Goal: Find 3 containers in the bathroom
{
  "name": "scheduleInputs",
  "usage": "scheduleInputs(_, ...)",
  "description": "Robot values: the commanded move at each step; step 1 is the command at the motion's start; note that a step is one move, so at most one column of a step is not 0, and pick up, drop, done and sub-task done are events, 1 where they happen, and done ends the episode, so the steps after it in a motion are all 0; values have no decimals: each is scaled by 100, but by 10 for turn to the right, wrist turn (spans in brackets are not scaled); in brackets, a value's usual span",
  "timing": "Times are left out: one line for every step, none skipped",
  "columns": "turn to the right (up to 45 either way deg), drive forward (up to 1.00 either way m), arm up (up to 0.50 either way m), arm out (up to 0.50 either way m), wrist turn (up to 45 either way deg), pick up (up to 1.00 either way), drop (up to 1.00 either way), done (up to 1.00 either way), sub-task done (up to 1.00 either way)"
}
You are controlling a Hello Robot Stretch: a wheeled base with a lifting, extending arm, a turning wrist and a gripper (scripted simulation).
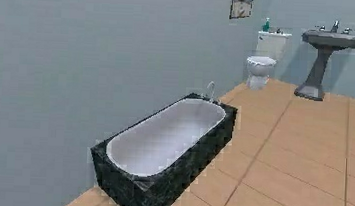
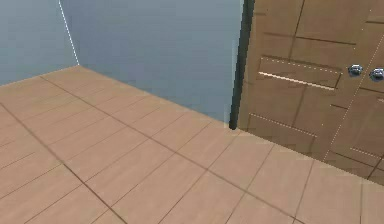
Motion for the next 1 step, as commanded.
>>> scheduleInputs(0, 0, 0, 0, 0, 0, 0, 0, 100)
